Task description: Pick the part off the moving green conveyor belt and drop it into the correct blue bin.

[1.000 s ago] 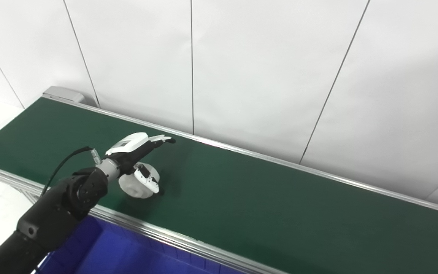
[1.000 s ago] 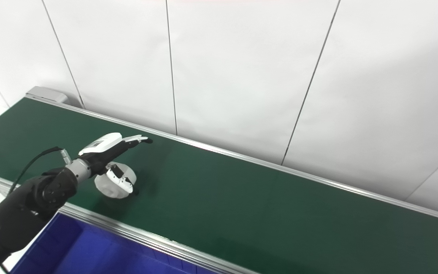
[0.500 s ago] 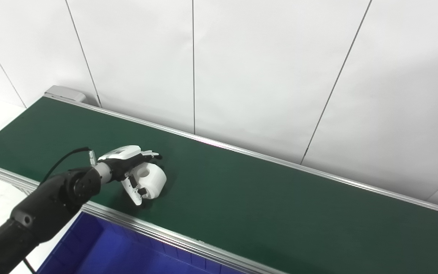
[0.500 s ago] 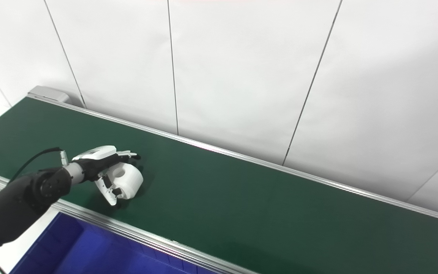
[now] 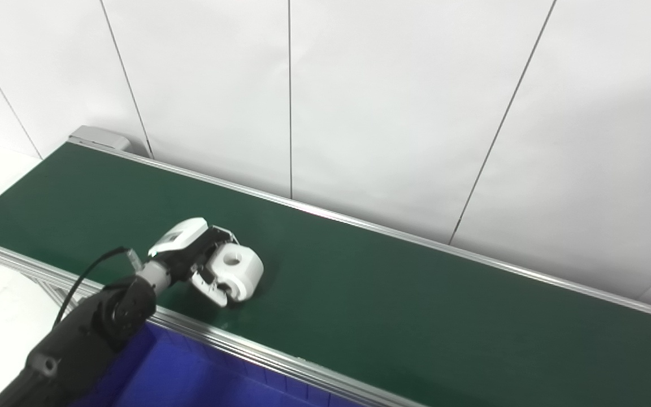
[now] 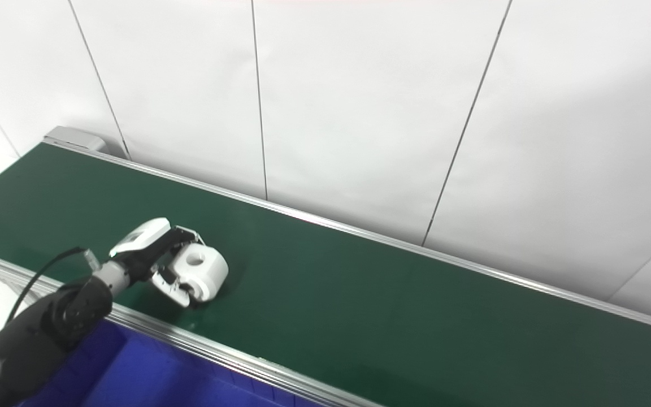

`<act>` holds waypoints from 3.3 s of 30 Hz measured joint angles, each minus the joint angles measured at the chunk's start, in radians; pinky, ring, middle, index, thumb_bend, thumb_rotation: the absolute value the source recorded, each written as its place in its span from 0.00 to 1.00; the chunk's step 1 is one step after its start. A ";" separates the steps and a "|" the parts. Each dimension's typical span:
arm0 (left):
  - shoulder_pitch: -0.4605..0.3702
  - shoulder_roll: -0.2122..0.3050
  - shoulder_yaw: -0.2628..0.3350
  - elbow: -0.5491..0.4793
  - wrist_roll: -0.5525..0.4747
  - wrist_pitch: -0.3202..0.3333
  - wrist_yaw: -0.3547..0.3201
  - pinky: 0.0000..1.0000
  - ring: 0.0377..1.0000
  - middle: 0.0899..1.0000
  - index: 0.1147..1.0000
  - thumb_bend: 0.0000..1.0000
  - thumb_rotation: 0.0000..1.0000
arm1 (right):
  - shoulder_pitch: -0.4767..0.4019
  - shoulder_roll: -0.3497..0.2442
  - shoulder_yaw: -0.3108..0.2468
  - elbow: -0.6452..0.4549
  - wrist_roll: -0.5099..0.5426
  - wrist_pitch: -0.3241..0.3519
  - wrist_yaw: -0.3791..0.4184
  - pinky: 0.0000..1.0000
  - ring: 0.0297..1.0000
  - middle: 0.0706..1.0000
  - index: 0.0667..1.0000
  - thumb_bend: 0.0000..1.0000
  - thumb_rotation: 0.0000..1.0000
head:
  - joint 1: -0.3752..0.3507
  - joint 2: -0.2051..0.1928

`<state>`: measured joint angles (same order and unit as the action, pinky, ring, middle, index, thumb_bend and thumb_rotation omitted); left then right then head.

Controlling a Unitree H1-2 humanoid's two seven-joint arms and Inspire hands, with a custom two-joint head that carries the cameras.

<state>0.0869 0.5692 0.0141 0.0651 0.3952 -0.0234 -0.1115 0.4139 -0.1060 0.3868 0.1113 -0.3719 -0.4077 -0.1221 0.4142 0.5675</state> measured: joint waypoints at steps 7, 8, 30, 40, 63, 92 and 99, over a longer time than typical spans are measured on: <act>0.114 -0.054 0.050 -0.134 -0.075 -0.143 0.025 0.41 0.41 0.43 0.46 0.50 0.00 | 0.026 0.008 0.001 -0.034 -0.013 0.000 0.001 0.96 0.93 0.94 1.00 0.81 0.39 | -0.050 0.057; 0.127 -0.059 0.056 -0.150 -0.087 -0.168 0.028 0.42 0.42 0.44 0.45 0.50 0.00 | 0.031 0.007 0.001 -0.048 -0.016 0.000 0.002 0.96 0.92 0.94 1.00 0.80 0.39 | -0.061 0.066; 0.418 -0.193 -0.031 -0.332 -0.184 -0.357 -0.041 0.43 0.44 0.46 0.41 0.50 0.00 | 0.125 0.052 0.008 -0.313 -0.060 0.150 0.086 0.84 0.85 0.87 0.94 0.83 0.39 | -0.367 0.311; 0.467 -0.184 -0.066 -0.268 -0.049 -0.412 0.063 0.43 0.42 0.46 0.41 0.50 0.00 | 0.128 0.049 -0.001 -0.318 -0.059 0.162 0.092 0.86 0.85 0.88 0.95 0.81 0.39 | -0.334 0.307; 0.485 -0.194 -0.022 0.060 0.068 -0.323 0.208 0.75 0.81 0.82 0.73 0.57 0.30 | 0.121 0.034 -0.021 -0.318 -0.047 0.162 0.093 0.86 0.85 0.87 0.96 0.82 0.44 | -0.302 0.299; 0.497 -0.269 -0.188 -0.328 -0.298 -0.416 0.007 0.77 0.83 0.85 0.82 0.81 0.50 | 0.131 0.074 0.006 -0.317 -0.064 0.162 0.068 0.87 0.89 0.91 0.96 0.82 0.43 | -0.414 0.296; 0.461 -0.254 -0.218 -0.310 -0.319 -0.416 -0.042 0.70 0.80 0.83 0.80 0.83 0.48 | 0.139 0.090 0.013 -0.317 -0.079 0.163 0.062 0.87 0.90 0.93 0.97 0.84 0.44 | -0.548 0.296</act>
<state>0.5479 0.3148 -0.2035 -0.2453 0.0765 -0.4398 -0.1534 0.5525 -0.0161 0.4003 -0.2055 -0.4514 -0.2452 -0.0599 -0.1335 0.8636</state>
